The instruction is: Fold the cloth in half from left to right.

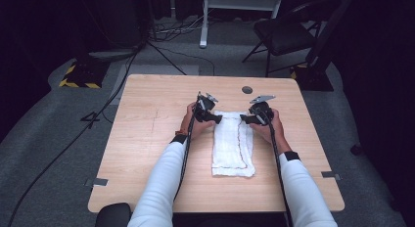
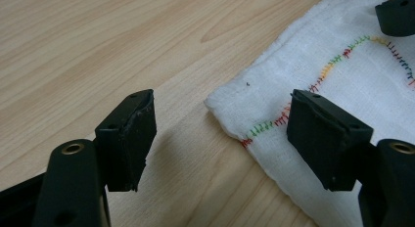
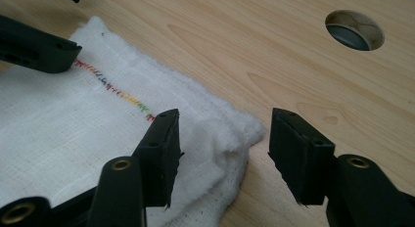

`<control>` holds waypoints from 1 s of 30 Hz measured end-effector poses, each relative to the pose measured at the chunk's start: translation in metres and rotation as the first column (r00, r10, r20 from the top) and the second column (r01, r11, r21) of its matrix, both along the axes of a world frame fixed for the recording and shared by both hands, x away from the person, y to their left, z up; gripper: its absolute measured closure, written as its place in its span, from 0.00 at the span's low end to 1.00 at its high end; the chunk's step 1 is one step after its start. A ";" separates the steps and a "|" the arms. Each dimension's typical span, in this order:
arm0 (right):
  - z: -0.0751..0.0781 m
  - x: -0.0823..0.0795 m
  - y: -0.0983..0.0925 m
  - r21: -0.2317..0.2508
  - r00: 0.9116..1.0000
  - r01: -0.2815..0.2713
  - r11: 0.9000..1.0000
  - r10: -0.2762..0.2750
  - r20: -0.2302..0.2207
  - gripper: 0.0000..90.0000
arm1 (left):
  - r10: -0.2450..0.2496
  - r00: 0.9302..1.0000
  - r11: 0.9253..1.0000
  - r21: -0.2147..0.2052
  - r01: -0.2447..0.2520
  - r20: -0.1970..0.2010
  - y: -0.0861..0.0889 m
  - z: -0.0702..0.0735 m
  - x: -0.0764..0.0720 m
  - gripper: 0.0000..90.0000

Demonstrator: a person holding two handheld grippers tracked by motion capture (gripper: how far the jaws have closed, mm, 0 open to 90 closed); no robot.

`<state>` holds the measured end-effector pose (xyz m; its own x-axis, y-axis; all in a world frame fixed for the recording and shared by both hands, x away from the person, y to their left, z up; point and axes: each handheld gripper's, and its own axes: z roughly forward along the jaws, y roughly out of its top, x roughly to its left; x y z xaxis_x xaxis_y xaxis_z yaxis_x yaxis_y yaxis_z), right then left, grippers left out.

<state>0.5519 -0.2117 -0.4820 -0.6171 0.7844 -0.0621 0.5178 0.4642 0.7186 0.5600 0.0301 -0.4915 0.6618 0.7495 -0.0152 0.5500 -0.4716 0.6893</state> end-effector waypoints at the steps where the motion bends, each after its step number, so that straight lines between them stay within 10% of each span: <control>1: -0.001 0.001 0.000 0.007 1.000 0.003 1.000 -0.003 -0.003 0.51 | -0.002 1.000 1.000 -0.003 0.002 -0.006 -0.001 0.000 0.000 0.30; 17: -0.011 0.007 -0.007 0.047 0.999 0.029 0.998 -0.027 -0.039 0.52 | 0.017 1.000 0.999 -0.042 -0.018 -0.025 -0.001 -0.008 0.005 0.24; 30: -0.012 0.005 -0.009 0.075 0.997 -0.014 0.997 0.019 -0.074 0.58 | -0.057 0.998 0.998 -0.036 0.056 -0.024 -0.002 -0.006 0.003 0.34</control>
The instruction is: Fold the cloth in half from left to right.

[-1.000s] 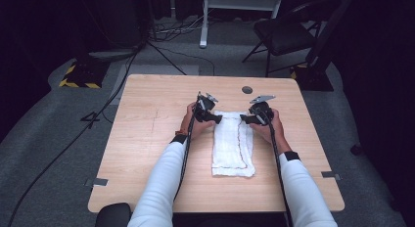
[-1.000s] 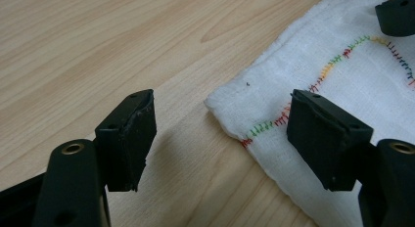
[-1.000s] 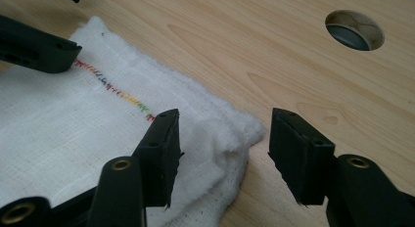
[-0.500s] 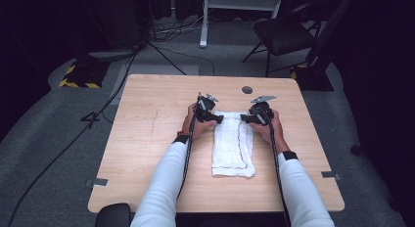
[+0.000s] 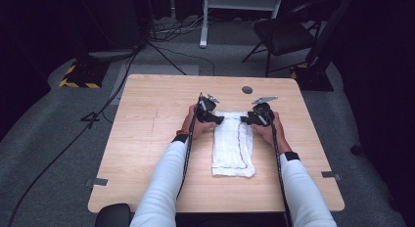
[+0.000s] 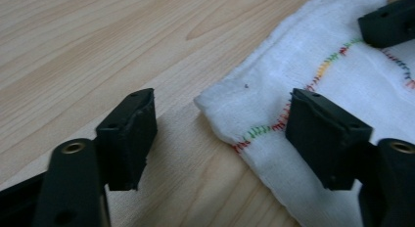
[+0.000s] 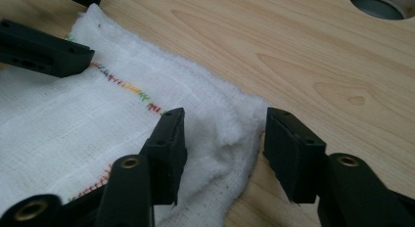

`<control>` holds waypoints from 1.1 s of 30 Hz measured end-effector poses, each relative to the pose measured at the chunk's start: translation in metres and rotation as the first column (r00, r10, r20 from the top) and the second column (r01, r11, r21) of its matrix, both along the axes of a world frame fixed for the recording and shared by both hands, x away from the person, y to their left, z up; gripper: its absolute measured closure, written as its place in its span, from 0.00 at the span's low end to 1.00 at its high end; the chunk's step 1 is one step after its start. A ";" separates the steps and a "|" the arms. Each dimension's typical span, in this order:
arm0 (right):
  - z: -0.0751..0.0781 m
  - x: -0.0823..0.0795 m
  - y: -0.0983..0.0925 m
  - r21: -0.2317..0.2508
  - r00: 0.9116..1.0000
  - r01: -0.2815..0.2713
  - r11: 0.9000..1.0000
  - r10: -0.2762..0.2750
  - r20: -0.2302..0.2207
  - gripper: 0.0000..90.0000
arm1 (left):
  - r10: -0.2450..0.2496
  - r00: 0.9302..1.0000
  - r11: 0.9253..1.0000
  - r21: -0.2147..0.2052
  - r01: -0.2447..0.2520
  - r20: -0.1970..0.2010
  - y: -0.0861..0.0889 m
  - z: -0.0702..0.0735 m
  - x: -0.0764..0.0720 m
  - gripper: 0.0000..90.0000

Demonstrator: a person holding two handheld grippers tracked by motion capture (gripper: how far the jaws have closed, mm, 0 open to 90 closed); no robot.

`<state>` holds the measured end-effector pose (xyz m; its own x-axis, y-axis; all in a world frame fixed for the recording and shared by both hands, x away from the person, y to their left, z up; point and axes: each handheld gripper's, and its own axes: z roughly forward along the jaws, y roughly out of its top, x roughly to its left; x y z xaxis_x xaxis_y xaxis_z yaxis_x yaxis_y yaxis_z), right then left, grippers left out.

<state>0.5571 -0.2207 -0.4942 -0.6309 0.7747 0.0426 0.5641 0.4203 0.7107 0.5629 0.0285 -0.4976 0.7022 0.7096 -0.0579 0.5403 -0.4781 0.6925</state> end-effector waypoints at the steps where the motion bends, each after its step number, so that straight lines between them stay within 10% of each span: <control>1: 0.000 0.000 0.001 0.007 1.000 -0.005 1.000 0.005 -0.007 0.65 | -0.014 1.000 1.000 -0.004 0.014 -0.004 0.000 0.001 0.000 0.40; 14: 0.004 -0.003 0.008 -0.002 0.999 -0.042 0.999 0.042 -0.029 0.91 | -0.071 0.997 0.996 -0.057 0.069 -0.027 -0.002 0.001 -0.003 0.83; 33: 0.012 -0.002 0.015 -0.047 0.997 -0.022 0.999 0.025 0.067 0.94 | -0.080 0.996 0.997 -0.001 0.080 0.036 -0.001 0.010 0.003 0.92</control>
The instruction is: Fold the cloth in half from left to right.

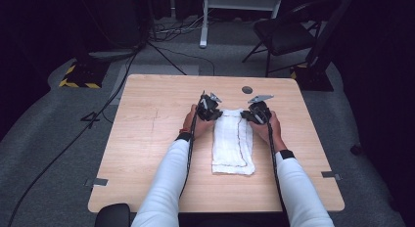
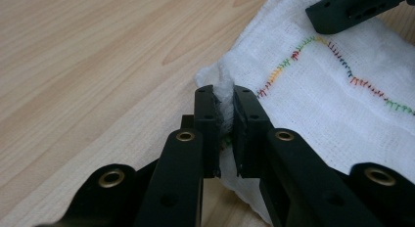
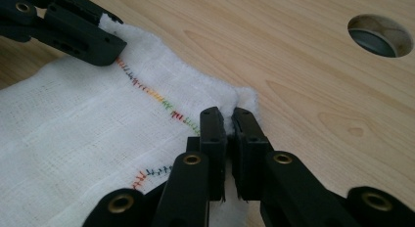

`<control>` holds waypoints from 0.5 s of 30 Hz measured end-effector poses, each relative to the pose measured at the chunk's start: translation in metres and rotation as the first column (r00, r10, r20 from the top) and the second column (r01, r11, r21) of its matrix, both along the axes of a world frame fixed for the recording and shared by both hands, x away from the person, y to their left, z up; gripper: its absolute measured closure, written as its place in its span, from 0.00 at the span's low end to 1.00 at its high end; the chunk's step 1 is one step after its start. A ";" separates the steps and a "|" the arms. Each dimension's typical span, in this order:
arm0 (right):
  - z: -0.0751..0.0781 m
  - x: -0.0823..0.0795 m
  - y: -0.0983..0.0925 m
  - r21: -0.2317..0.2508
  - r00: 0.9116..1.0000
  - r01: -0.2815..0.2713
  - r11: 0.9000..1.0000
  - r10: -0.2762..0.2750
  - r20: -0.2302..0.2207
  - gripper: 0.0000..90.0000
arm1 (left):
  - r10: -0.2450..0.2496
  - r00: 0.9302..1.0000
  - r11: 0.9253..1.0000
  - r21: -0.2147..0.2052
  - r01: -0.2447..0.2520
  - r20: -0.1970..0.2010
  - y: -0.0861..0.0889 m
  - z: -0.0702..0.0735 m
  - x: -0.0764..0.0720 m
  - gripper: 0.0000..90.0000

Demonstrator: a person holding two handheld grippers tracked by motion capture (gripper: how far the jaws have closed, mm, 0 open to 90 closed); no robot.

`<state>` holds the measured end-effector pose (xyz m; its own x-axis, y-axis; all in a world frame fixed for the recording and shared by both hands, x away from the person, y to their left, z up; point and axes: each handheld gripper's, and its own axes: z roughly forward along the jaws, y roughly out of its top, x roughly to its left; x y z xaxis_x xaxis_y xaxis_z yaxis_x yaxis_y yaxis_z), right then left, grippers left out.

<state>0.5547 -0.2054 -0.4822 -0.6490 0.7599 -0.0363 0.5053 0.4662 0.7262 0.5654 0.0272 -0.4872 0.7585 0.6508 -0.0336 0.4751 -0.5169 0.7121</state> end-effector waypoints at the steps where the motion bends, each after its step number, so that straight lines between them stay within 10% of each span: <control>1: 0.002 0.000 0.001 0.004 1.000 -0.001 1.000 0.001 0.004 0.94 | 0.002 1.000 1.000 0.001 -0.002 0.002 0.001 0.001 0.000 0.92; 15: 0.017 -0.003 0.001 0.032 0.998 -0.013 0.999 0.011 0.058 0.95 | -0.013 0.999 1.000 0.020 0.012 0.049 0.002 0.019 -0.002 0.92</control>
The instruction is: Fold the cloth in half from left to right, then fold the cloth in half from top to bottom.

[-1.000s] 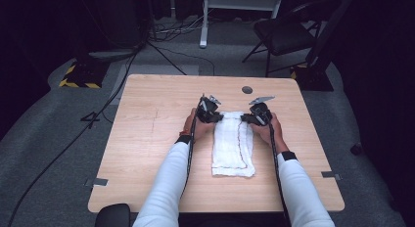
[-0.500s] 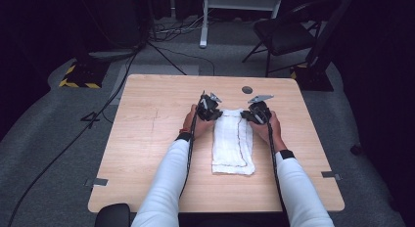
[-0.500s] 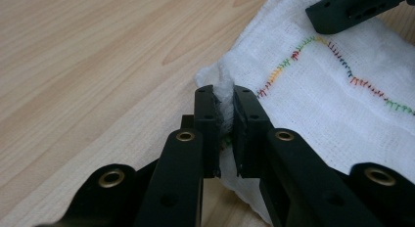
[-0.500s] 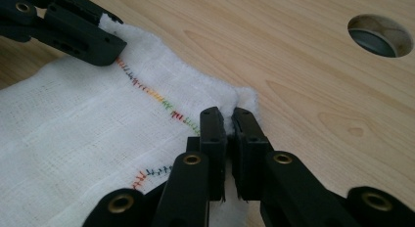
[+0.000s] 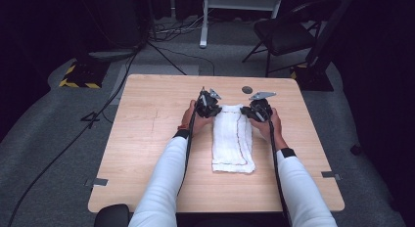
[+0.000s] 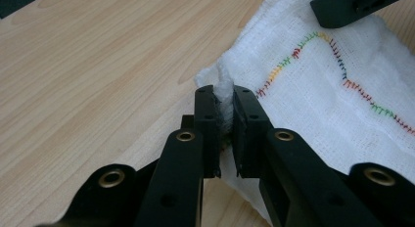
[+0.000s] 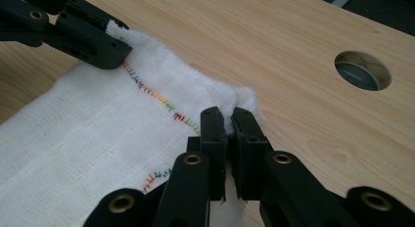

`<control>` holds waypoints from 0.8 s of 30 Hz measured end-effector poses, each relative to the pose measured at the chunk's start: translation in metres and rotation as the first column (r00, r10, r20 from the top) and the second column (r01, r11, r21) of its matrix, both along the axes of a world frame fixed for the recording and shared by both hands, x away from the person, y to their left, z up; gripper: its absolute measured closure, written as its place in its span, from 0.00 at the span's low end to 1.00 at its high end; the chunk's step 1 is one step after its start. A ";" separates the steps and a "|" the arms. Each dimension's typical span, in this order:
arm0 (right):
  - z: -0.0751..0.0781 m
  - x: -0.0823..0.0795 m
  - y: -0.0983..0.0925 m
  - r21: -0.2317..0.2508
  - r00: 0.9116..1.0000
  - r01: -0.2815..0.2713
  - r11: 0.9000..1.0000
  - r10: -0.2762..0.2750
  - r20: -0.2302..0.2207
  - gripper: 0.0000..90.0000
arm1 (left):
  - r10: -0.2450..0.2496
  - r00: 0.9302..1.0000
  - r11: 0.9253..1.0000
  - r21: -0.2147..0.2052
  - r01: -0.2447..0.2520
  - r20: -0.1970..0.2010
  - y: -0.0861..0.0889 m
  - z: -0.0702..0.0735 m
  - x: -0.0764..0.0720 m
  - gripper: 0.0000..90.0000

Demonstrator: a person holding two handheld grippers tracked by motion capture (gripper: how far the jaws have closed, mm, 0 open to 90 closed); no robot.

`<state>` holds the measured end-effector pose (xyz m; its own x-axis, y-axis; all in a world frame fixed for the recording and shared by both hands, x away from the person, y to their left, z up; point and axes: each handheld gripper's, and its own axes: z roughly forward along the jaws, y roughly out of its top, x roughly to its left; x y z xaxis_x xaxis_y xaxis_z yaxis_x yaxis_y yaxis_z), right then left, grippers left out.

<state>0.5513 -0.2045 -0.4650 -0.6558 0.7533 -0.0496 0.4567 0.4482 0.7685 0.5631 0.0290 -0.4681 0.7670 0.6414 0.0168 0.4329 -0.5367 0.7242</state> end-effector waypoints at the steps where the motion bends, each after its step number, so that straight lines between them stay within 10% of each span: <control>1: 0.001 0.000 0.000 -0.001 1.000 -0.001 1.000 0.001 0.001 0.95 | -0.002 1.000 1.000 0.006 0.002 0.002 0.000 0.001 0.000 0.92; 24: 0.022 -0.029 -0.011 0.057 0.995 -0.085 0.995 0.082 0.060 0.95 | -0.056 0.997 0.997 -0.057 0.059 0.059 0.010 0.022 -0.030 0.92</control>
